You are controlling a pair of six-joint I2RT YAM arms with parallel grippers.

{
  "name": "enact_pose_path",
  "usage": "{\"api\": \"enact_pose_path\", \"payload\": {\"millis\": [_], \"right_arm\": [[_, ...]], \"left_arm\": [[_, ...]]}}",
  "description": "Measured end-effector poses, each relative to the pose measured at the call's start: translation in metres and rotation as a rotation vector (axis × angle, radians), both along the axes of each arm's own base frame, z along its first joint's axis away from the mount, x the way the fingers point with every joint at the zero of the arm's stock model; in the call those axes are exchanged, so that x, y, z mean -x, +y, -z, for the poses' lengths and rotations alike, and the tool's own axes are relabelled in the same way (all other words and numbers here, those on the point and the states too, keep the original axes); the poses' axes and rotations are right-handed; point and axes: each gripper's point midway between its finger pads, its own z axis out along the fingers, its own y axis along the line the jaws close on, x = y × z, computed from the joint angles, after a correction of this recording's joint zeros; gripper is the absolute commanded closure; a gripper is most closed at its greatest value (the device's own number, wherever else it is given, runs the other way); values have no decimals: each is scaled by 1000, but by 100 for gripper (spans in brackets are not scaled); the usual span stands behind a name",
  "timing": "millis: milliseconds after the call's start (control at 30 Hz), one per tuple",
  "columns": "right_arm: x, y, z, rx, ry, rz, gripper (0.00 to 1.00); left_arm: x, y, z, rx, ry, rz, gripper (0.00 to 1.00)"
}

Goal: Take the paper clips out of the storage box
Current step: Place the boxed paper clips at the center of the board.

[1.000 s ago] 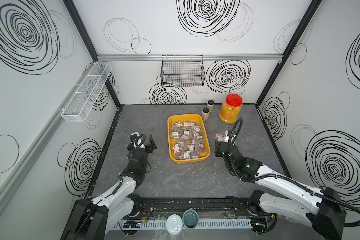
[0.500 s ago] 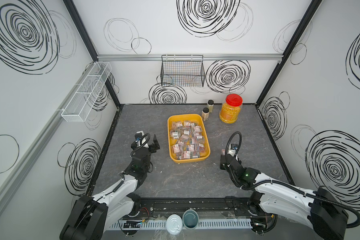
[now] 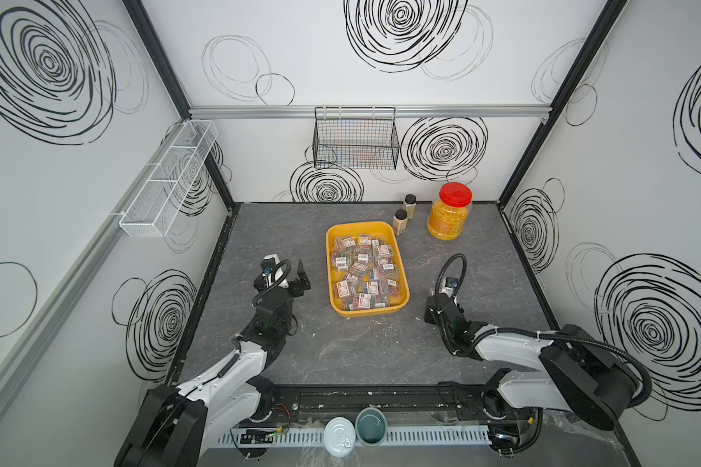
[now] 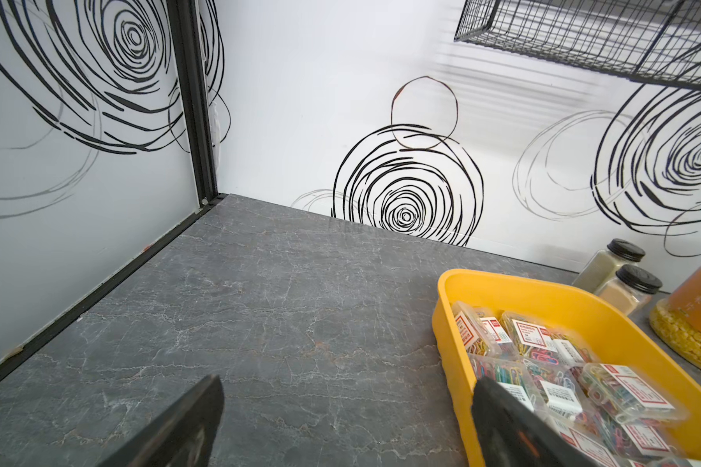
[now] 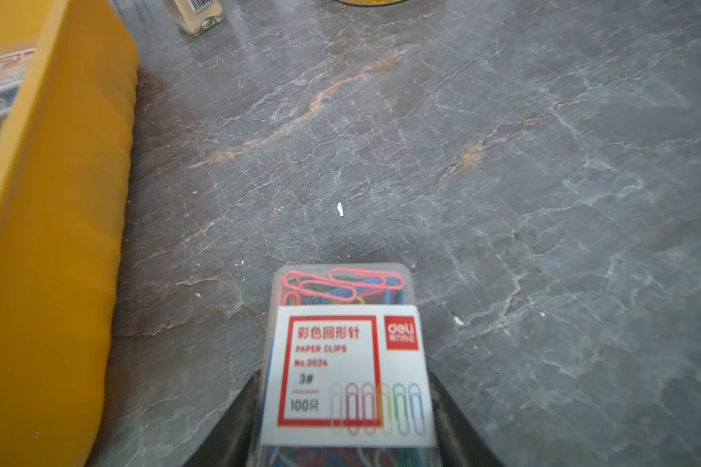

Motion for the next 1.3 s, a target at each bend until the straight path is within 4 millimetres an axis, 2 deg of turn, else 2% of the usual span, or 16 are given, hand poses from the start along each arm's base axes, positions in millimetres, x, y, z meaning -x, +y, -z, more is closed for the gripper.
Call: {"api": "enact_pose_path", "payload": {"millis": [133,367,733,967,1133,1300], "right_arm": [[-6,3,12,20,19,-6,71],[-14,9,13,7,-3,-5,62],[-9,2,8,-7,-23,19,30],[-5,10,-31,-36,-128,15,18],[0,10,-73,-91,-234,25,14],[5,1,-117,-177,-351,54,6]], "left_arm": [[0,0,0,1,-2,-1,1],[0,0,2,-2,6,0,1],[-1,0,3,-3,9,0,1],[-1,0,3,-3,8,0,1],[-1,0,3,-3,8,0,1],[0,0,-1,1,-3,0,1]]}}
